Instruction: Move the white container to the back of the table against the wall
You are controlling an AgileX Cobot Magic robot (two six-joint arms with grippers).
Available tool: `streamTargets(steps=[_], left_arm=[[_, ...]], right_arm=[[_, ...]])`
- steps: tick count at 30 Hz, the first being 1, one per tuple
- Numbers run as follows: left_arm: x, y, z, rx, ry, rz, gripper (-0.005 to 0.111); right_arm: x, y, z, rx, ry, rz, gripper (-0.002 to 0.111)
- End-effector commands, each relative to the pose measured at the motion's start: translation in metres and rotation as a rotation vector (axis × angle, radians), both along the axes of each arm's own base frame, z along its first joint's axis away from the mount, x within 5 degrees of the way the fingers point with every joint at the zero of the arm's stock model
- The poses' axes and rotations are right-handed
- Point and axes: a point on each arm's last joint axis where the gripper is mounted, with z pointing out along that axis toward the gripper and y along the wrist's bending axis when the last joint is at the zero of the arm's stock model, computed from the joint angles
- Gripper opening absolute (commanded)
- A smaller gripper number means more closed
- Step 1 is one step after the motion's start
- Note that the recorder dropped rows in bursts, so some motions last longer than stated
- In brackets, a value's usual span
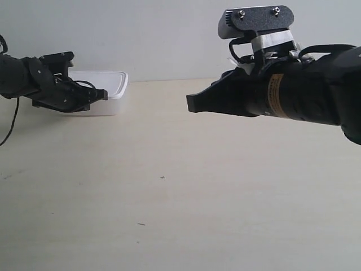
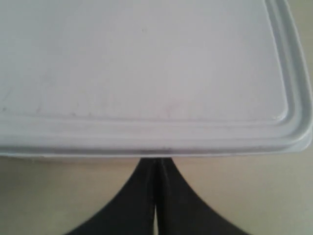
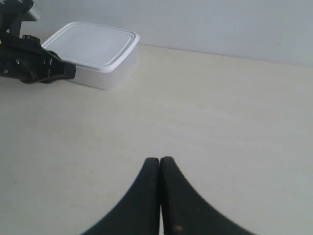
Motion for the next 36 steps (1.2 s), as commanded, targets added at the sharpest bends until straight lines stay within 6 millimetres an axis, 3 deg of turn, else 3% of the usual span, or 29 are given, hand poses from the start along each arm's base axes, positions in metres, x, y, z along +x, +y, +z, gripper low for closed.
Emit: streamTargets(steps=[1, 21, 30, 36], left_arm=[[0.006, -0.003, 0.000, -0.010, 0.000, -0.007, 0.000], [0.032, -0.004, -0.018, -0.008, -0.023, -0.014, 0.000], [0.038, -0.002, -0.011, -0.002, -0.062, -0.009, 0.000], [0.039, 0.008, -0.011, -0.005, -0.065, 0.016, 0.000]], right_arm=[[-0.005, -0.001, -0.005, -0.009, 0.018, 0.023, 0.000], [-0.024, -0.009, 0.019, 0.049, -0.030, 0.079, 0.000], [-0.039, -0.021, 0.005, 0.031, 0.002, 0.073, 0.000], [-0.054, -0.033, 0.008, 0.056, -0.011, 0.067, 0.000]])
